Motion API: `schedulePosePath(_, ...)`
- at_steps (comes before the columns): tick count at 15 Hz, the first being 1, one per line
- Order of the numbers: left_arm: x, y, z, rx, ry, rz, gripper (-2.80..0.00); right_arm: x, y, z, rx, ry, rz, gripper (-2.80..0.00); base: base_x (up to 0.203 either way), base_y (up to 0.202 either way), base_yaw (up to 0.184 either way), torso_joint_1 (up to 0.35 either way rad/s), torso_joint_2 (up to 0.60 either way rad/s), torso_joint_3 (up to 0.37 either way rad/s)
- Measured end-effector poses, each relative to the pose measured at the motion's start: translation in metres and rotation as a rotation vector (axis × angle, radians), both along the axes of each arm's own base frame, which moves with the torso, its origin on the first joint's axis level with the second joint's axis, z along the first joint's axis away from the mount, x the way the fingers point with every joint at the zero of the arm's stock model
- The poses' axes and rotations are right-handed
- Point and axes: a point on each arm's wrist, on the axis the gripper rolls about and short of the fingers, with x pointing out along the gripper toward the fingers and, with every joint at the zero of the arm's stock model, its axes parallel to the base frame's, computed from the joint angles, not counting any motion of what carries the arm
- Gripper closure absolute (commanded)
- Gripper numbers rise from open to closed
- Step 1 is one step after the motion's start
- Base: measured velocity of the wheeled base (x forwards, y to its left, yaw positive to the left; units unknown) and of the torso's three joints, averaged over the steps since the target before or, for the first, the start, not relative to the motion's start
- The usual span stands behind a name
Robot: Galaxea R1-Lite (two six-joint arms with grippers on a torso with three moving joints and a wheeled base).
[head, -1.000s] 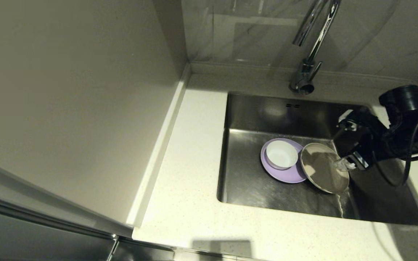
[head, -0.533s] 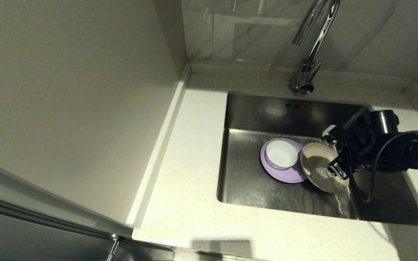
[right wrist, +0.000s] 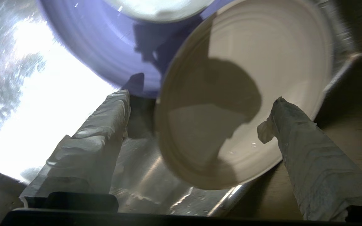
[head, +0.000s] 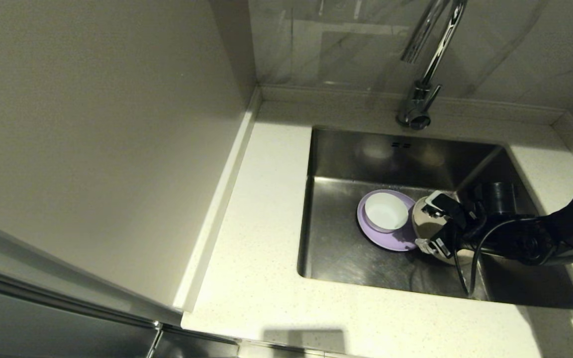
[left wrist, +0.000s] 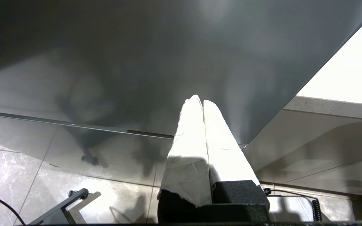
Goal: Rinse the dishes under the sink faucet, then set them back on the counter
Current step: Put a plate back to the table from the sink
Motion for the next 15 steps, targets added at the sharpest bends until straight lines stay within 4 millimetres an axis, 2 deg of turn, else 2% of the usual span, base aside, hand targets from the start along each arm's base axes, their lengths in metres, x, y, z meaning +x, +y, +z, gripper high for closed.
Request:
schedulePosePath(6,0.0,0.0,0.0,0.0,0.0,0.0,0.0,0.002,0.012,-0.015,-0.001,0.031,0.023,-2.8,0.0,0.0,0.0,0.0,0.0,0.0)
schedulePosePath(15,0.0,0.0,0.0,0.0,0.0,0.0,0.0,0.029,0.021,-0.033,-0.058,-0.044,-0.046,-2.8,0.0,0.0,0.0,0.0,0.0,0.0)
